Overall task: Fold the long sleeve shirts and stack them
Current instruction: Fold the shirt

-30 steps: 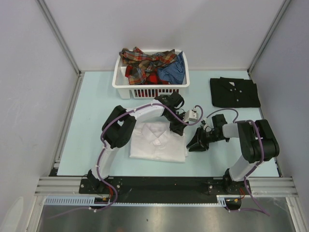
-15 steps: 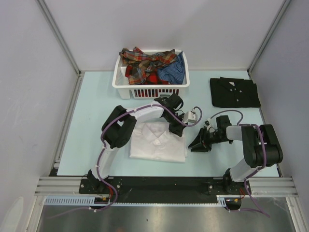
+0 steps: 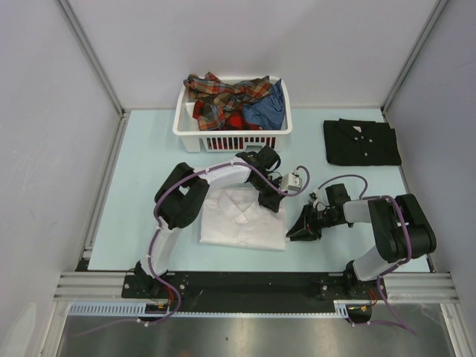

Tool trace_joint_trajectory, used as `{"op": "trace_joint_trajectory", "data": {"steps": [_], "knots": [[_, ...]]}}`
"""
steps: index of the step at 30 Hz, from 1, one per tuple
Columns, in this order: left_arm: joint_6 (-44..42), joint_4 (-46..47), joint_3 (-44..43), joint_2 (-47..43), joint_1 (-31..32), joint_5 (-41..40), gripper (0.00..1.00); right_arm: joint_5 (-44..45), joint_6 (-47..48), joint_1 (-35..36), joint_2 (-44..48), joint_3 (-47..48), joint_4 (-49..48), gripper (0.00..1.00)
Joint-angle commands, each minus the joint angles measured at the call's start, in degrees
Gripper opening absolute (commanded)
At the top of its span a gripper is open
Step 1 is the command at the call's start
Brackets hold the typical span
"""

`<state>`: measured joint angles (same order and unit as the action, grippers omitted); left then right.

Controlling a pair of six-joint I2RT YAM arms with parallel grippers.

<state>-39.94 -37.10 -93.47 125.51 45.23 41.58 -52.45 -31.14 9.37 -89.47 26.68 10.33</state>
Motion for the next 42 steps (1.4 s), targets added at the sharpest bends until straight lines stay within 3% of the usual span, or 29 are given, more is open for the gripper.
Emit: {"op": "trace_joint_trajectory", "data": {"steps": [1, 6, 7, 8, 17, 31, 34, 35, 38, 42], "knots": [[0.8, 1.7, 0.7, -4.0, -0.2, 1.7, 0.12, 0.9, -2.0, -0.5, 0.5, -0.1, -0.8, 0.28], [2.5, 3.1, 0.5, -4.0, -0.4, 1.3, 0.09, -0.5, -3.0, 1.1, 0.7, -0.5, -3.6, 0.12], [3.2, 3.6, 0.5, -4.0, -0.4, 0.9, 0.07, -1.0, -3.2, 1.4, 0.9, -0.5, -3.6, 0.03], [4.9, 5.2, 0.6, -4.0, -0.4, 0.4, 0.03, -1.2, -3.3, 1.9, 1.2, -0.4, -3.7, 0.0], [13.0, 12.1, 0.3, -5.9, -1.9, -4.2, 0.0, -1.8, -2.4, 3.5, 1.8, -0.9, -1.5, 0.0], [14.9, 13.9, 0.8, -4.8, -2.7, -5.5, 0.0, 3.3, 1.4, 6.1, -1.8, 0.9, 4.0, 0.0], [16.1, 14.8, 2.2, -4.5, -2.6, -6.1, 0.09, 3.3, 1.9, 5.9, -1.0, 1.4, 4.8, 0.1], [16.4, 14.9, 2.1, -4.3, -2.7, -6.5, 0.1, 3.3, 2.1, 6.0, -0.2, 1.7, 5.3, 0.2], [18.0, 14.9, 1.7, -5.2, -2.9, -6.4, 0.2, 3.2, 3.8, 5.8, 0.8, 3.7, 9.3, 0.36], [21.6, 11.9, 3.1, -12.7, -4.9, -4.9, 0.44, 1.4, 8.4, 4.3, 2.1, 9.4, 21.5, 0.46]]}}
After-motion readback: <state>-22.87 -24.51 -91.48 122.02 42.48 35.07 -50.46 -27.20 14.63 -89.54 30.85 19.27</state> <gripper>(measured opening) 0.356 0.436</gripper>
